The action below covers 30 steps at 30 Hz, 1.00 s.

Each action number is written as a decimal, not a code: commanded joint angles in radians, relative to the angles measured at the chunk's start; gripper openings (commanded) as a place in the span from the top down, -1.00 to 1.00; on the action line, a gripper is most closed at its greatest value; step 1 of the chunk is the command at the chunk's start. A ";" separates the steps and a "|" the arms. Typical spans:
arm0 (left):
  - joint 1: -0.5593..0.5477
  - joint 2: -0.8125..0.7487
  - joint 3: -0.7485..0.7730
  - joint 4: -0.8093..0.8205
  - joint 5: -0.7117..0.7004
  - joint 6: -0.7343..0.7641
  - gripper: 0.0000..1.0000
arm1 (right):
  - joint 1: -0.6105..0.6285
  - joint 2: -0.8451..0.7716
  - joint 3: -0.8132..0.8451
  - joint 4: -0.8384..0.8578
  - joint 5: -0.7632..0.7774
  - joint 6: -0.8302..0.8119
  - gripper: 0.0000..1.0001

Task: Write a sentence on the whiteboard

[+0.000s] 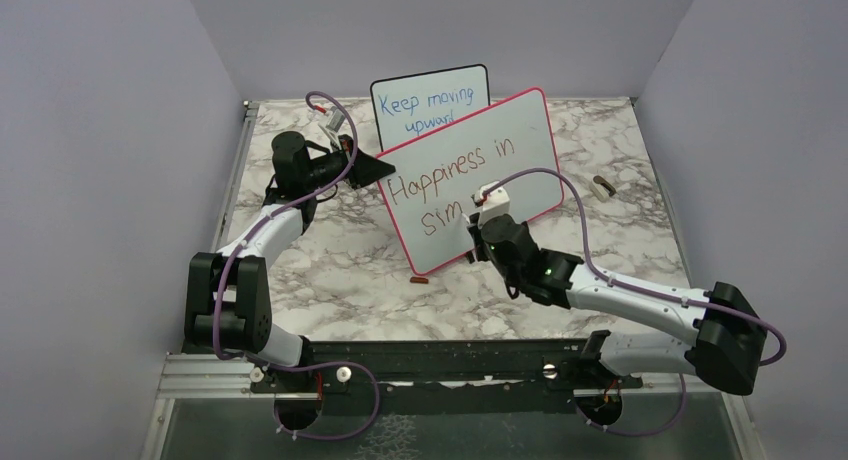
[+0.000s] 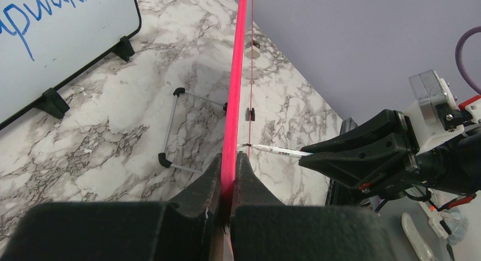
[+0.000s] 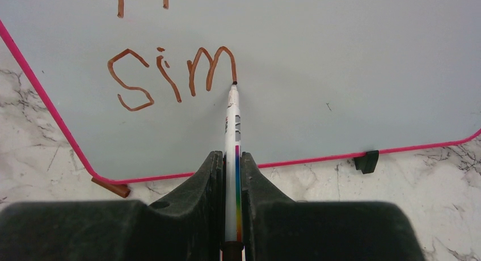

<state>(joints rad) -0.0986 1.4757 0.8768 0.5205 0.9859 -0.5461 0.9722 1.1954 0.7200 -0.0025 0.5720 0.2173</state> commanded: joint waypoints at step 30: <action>-0.012 0.036 -0.004 -0.117 -0.052 0.084 1.00 | -0.016 -0.052 0.016 0.008 0.006 -0.071 0.98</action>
<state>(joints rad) -0.0998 1.4757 0.8848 0.5060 0.9863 -0.5388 0.9665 1.1526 0.7181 -0.0418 0.5568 0.1711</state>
